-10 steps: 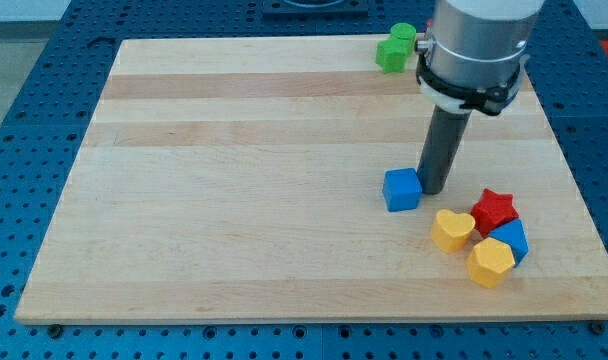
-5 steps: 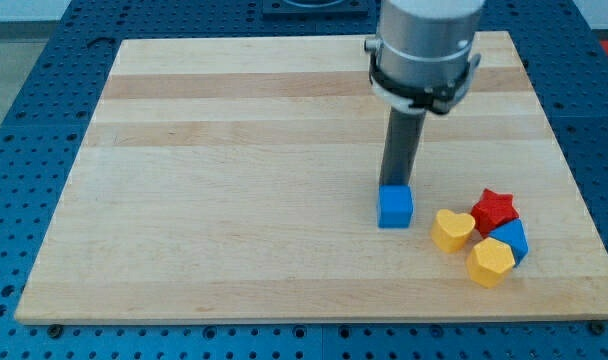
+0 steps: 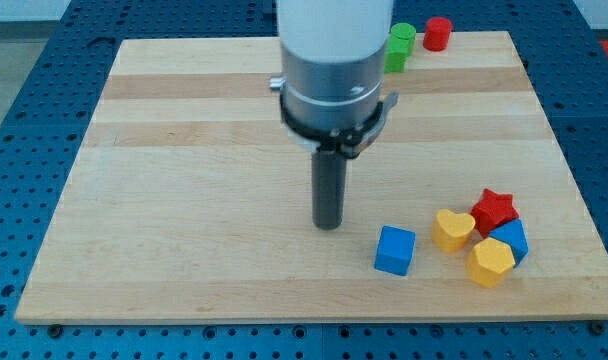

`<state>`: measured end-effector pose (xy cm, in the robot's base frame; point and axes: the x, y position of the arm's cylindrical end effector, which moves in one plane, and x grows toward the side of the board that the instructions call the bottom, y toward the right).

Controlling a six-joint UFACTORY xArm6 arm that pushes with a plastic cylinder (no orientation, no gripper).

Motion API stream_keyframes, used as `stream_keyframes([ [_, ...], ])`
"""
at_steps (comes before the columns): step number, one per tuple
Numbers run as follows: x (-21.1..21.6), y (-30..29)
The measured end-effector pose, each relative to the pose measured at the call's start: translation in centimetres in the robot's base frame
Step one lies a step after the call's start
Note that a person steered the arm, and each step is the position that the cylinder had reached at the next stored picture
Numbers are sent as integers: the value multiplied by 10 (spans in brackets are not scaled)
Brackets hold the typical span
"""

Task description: Push blue cube to the left of yellow hexagon

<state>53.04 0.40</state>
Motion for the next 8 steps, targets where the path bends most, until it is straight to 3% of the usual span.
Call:
stream_keyframes([
  [1,31,-1],
  [3,36,52],
  [5,28,50],
  [8,47,101],
])
